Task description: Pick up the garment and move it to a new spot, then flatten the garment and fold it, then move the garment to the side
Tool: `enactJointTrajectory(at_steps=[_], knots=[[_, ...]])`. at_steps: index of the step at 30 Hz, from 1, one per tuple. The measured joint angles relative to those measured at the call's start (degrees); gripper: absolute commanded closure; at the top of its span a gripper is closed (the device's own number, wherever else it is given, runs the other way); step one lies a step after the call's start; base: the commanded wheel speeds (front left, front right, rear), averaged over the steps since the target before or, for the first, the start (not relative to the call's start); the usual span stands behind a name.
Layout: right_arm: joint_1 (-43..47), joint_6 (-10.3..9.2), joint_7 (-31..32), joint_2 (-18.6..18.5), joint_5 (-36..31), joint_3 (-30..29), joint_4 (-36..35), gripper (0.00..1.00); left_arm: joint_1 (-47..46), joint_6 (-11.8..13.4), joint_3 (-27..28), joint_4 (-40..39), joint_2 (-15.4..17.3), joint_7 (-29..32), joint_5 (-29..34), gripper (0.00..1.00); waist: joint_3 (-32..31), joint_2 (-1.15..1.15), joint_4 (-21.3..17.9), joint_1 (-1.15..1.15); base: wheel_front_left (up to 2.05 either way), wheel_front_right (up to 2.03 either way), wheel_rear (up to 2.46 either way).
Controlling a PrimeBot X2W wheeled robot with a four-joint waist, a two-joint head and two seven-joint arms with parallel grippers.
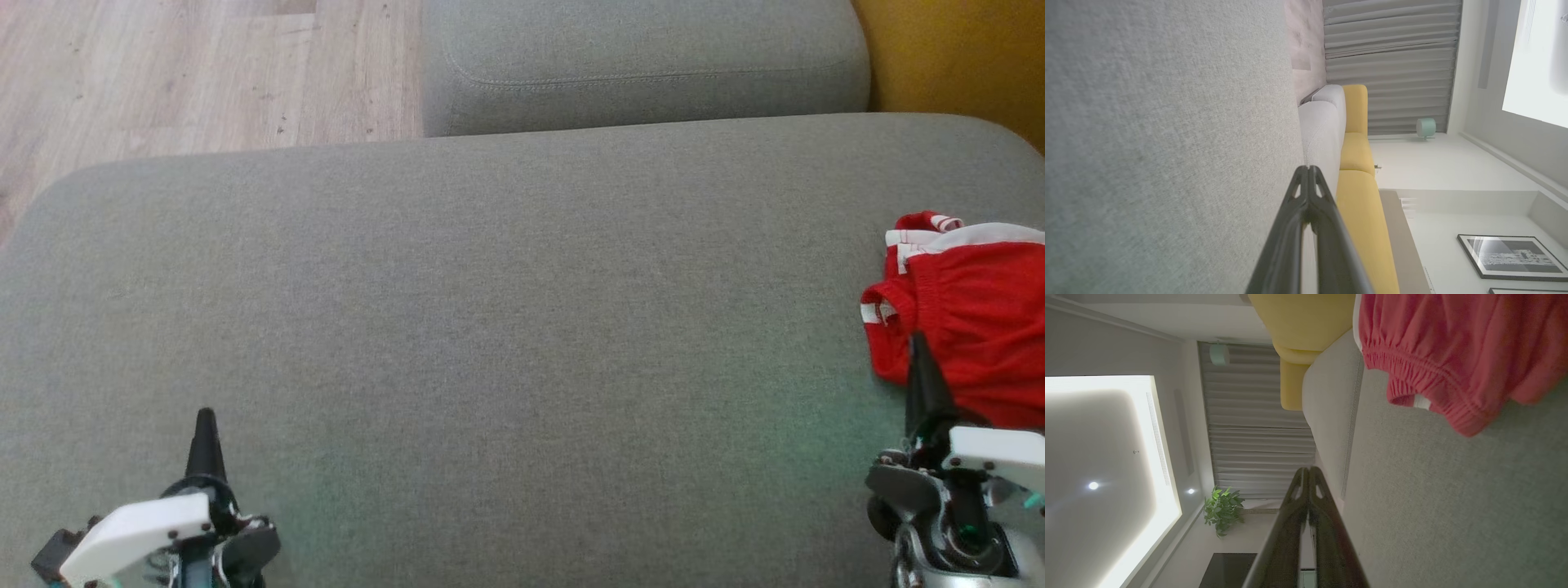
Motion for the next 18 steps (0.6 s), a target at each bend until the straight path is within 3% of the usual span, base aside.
enactJointTrajectory(at_steps=[6,18], knots=[[0.0,0.00,1.0,0.0,3.7,-0.6,-0.9,1.00,-0.6,-0.5,0.3,-0.6,0.0,0.8,-3.4,1.00,0.0,0.00,0.0,0.00,0.00,0.00,0.00],[0.0,0.00,1.0,0.0,3.9,-0.6,-1.0,1.00,-0.6,-0.5,0.4,-0.6,0.0,0.8,-3.4,1.00,0.0,0.00,0.0,0.00,0.00,0.00,0.00]])
